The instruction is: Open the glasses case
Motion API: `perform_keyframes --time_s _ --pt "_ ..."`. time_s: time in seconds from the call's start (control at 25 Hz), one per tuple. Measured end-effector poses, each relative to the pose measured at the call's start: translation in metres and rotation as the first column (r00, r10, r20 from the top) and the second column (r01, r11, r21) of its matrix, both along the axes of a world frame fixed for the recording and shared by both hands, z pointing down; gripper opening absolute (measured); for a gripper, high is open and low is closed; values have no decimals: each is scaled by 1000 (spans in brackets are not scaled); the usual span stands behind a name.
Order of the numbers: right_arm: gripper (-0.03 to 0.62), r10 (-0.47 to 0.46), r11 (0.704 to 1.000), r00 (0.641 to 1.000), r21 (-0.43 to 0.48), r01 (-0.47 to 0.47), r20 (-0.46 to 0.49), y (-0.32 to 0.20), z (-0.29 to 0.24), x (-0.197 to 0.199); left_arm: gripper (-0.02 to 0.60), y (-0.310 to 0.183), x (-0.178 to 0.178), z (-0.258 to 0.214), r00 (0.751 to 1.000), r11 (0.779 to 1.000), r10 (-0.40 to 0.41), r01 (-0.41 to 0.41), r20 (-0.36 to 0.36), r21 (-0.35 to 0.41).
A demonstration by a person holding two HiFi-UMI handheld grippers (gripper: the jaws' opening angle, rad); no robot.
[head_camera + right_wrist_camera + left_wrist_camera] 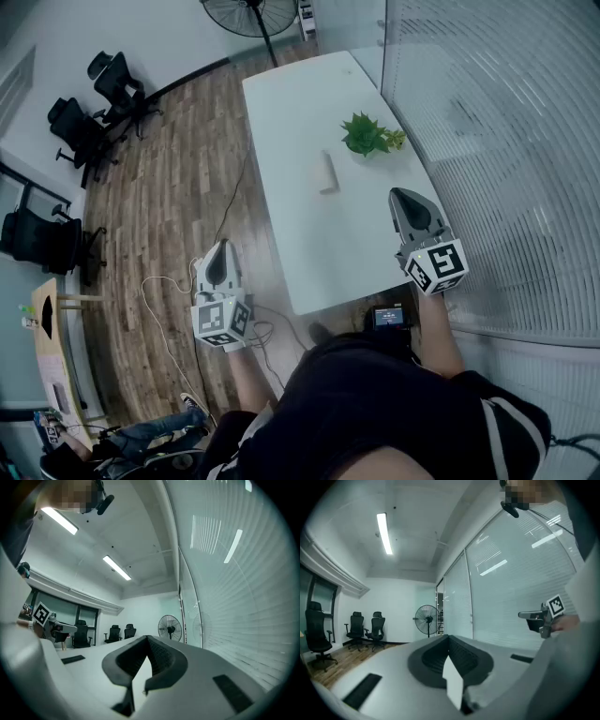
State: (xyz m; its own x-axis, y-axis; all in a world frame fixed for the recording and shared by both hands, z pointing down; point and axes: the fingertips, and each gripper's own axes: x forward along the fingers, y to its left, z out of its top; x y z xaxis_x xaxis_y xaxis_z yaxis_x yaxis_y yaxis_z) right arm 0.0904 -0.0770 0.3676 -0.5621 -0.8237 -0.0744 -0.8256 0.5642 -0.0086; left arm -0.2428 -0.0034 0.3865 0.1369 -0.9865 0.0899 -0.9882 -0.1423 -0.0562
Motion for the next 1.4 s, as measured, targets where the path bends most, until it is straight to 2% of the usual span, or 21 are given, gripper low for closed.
perform_keyframes --time_s 0.28,0.48,0.76,1.0,1.16,1.24,1.4 --pt "15 -33 999 999 -37 32 -29 -3 0 -6 -2 3 4 -13 1000 1000 -14 14 -16 23" --pt "15 -50 998 999 -37 51 11 2 -1 0 -3 7 7 -9 999 1000 -24 24 -25 5" --pt "15 -41 996 999 -78 42 12 5 18 31 -2 8 29 -1 999 999 -29 28 -30 -28" --pt "15 -28 994 998 -101 34 52 7 25 63 -2 7 60 -11 999 999 -33 33 3 -20" --pt "15 -15 989 997 -144 27 81 11 32 75 -2 21 80 -16 997 999 14 -11 77 -40" --pt "15 -15 988 997 -154 28 82 10 39 73 -2 22 80 -12 996 998 23 -19 87 -52" --pt "15 -6 988 997 -154 17 72 0 46 69 -3 8 62 7 999 998 -5 9 53 -65"
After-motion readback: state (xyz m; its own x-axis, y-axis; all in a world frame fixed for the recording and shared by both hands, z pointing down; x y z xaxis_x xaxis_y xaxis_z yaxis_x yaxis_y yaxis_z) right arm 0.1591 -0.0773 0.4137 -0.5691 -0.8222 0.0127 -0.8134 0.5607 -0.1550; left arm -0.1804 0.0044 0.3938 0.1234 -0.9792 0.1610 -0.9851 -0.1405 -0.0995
